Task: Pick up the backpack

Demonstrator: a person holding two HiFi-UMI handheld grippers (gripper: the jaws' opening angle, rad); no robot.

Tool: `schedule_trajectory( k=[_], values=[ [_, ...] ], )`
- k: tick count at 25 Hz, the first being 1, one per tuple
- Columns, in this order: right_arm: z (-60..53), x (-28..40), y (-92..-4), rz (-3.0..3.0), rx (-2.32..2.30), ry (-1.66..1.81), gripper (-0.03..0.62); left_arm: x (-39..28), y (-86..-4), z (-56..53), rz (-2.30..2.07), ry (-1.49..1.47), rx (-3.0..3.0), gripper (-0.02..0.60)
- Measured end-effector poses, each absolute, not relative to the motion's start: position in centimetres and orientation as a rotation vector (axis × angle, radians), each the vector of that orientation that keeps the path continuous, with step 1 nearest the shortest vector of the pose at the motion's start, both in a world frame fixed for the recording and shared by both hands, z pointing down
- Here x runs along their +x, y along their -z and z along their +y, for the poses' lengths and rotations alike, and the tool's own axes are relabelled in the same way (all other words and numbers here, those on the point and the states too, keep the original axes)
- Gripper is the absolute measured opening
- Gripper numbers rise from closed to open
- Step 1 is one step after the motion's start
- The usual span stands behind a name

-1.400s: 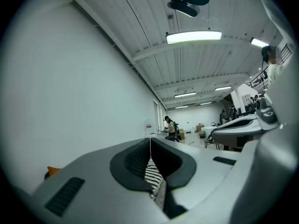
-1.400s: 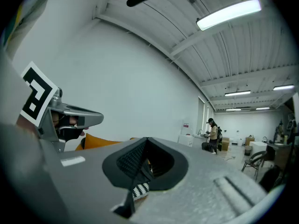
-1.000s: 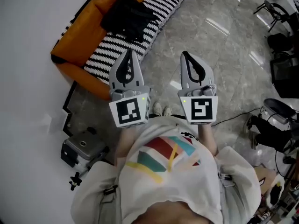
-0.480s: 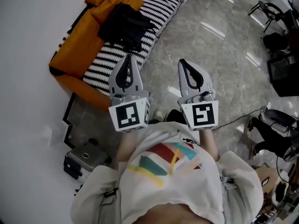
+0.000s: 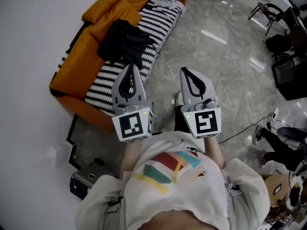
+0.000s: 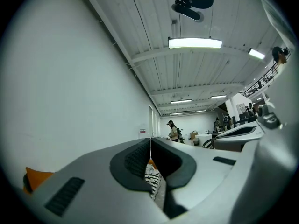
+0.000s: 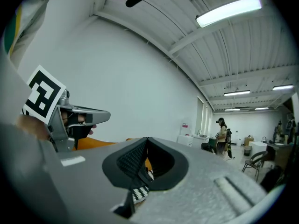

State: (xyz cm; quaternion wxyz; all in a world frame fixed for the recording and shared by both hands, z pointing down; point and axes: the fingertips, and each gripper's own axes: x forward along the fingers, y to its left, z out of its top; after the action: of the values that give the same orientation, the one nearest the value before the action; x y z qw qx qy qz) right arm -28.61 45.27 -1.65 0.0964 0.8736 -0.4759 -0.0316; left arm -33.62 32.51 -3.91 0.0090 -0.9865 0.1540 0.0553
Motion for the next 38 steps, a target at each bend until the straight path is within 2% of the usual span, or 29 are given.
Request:
schedule_trajectory(
  k=[9, 29, 38],
  values=[
    [43.2, -22.1, 0.6, -1.457, 2.577, 0.162, -0.002, -28.6, 2.4, 31.0, 0.555, -0.159, -3.061, 0.017],
    [39.9, 7.6, 2.7, -1.64, 2.518, 0.133, -0.002, -1.2, 5.1, 27.3, 0.794, -0.164, -3.004, 0.017],
    [35.9, 15.1, 1.7, -1.813, 2.385, 0.085, -0.002, 5.0, 3.7, 24.9, 0.98, -0.065, -2.975, 0.017]
  ],
)
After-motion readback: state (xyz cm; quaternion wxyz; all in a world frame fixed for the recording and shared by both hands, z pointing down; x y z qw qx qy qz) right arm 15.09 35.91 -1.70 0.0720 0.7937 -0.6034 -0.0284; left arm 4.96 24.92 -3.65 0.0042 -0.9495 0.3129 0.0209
